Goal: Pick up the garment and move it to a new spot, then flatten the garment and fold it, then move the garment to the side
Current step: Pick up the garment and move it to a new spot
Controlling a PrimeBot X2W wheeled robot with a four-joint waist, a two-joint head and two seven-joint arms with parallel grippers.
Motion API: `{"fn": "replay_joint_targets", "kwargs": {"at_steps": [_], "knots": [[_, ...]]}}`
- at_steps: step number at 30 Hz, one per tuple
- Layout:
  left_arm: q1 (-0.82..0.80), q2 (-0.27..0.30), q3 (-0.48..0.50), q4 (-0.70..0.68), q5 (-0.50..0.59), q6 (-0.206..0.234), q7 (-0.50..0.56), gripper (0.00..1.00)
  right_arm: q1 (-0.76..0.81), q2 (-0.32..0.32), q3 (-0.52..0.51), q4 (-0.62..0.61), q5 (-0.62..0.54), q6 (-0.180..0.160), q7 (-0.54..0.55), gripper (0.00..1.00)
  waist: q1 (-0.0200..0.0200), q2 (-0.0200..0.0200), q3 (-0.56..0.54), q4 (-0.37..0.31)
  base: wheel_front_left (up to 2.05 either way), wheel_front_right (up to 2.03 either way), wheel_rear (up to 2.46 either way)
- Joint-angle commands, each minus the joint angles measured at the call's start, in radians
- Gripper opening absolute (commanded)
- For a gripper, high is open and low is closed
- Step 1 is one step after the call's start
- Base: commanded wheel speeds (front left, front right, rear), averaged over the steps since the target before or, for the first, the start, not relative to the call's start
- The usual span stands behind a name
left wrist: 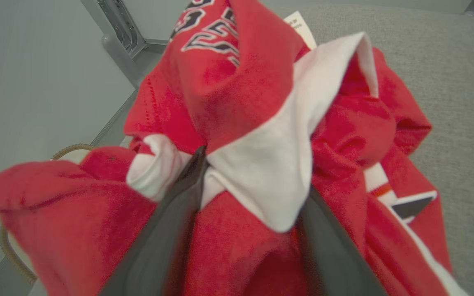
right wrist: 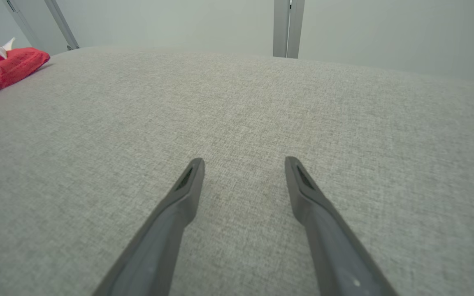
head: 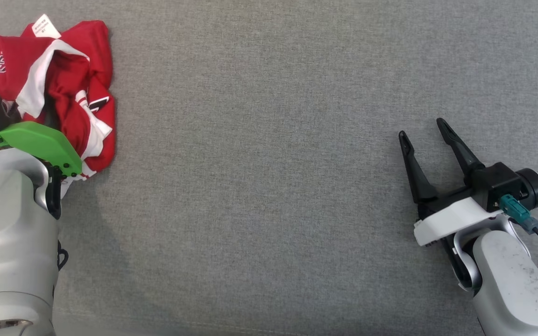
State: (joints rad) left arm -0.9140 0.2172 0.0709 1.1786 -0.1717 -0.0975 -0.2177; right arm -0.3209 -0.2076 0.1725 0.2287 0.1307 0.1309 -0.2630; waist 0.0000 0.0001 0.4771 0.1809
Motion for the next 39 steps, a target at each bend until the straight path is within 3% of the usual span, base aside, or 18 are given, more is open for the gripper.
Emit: {"fn": "replay_joint_targets", "kwargs": {"at_steps": [1, 8, 16, 27, 33, 39], "knots": [[0.001, -0.003, 0.001, 0.027, -0.002, 0.001, 0.009, 0.0, -0.005, -0.001, -0.004, 0.012, 0.01, 0.0, -0.003, 1.0, 0.0, -0.0001, 0.005, -0.009, 0.0, 0.0, 0.0], [-0.049, 0.012, -0.011, 0.021, -0.001, 0.01, -0.033, 0.0, -0.001, 0.024, -0.01, 0.014, 0.015, 0.0, -0.003, 1.0, 0.0, -0.0001, -0.029, -0.015, 0.0, 0.0, 0.0], [-0.089, 0.011, -0.039, -0.105, 0.018, -0.007, -0.048, 0.0, 0.017, 0.066, -0.025, 0.025, 0.029, 0.0, -0.003, 1.0, 0.0, -0.0001, -0.099, -0.041, 0.0, 0.0, 0.0], [-0.04, -0.101, -0.14, -0.28, 0.014, -0.03, -0.048, 0.0, 0.052, 0.123, -0.057, 0.039, 0.045, 0.0, -0.003, 1.0, 0.0, -0.0001, -0.177, -0.15, 0.0, 0.0, 0.0], [-0.005, -0.155, -0.25, -0.292, -0.012, -0.033, -0.048, 0.0, 0.066, 0.14, -0.063, 0.041, 0.054, 0.0, -0.003, 1.0, 0.0, -0.0001, -0.191, -0.225, 0.0, 0.0, 0.0], [0.06, -0.166, -0.465, -0.343, -0.164, -0.034, -0.048, 0.0, 0.073, 0.148, -0.065, 0.046, 0.063, 0.0, -0.003, 1.0, 0.0, -0.0001, -0.202, -0.295, 0.0, 0.0, 0.0]]}}
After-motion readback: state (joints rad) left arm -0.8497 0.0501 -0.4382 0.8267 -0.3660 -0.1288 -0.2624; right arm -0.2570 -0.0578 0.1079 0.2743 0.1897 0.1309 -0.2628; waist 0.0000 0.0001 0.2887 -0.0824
